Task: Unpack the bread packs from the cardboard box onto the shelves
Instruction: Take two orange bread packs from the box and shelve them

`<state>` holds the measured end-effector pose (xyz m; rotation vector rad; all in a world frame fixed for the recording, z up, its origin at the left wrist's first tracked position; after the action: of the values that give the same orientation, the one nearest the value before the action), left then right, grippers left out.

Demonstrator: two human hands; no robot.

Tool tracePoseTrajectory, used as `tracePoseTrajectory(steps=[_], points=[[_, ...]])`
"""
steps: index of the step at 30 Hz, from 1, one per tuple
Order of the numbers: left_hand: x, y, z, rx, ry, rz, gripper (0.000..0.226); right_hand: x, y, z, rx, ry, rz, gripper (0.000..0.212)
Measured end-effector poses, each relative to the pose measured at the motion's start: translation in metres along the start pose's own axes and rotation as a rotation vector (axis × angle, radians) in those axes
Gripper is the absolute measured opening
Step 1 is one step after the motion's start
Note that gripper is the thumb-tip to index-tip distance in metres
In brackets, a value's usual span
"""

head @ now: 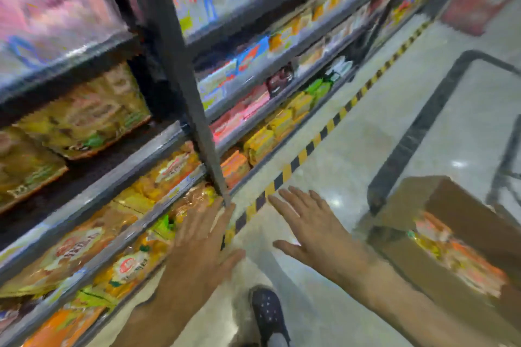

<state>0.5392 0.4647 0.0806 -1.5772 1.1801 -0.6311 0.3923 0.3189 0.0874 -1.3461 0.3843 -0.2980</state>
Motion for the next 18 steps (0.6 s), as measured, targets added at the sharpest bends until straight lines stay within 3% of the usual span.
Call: tracePoseTrajectory(steps=[8, 14, 18], points=[[0.012, -0.137, -0.212, -0.010, 0.221, 0.024, 0.093, -0.150, -0.215, -0.064, 0.036, 0.320, -0.126, 0.078], [-0.008, -0.189, -0.396, -0.016, 0.463, 0.028, 0.083, -0.285, -0.308, -0.131, 0.053, 0.544, -0.200, 0.080], [-0.003, -0.189, -0.490, -0.022, 0.579, 0.015, 0.083, -0.350, -0.349, -0.180, 0.069, 0.625, -0.274, 0.077]])
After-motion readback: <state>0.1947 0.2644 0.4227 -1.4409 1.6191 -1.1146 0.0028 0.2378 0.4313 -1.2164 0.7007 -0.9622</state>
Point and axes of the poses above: each hand's wrist, its own x-axis towards the middle knuckle, its own y-axis out of the palm, z = x × y, the point moved 7 cm from there along x, towards the middle knuckle, and after that the axes turned 2 degrees about -z, right-handed, at the moved point
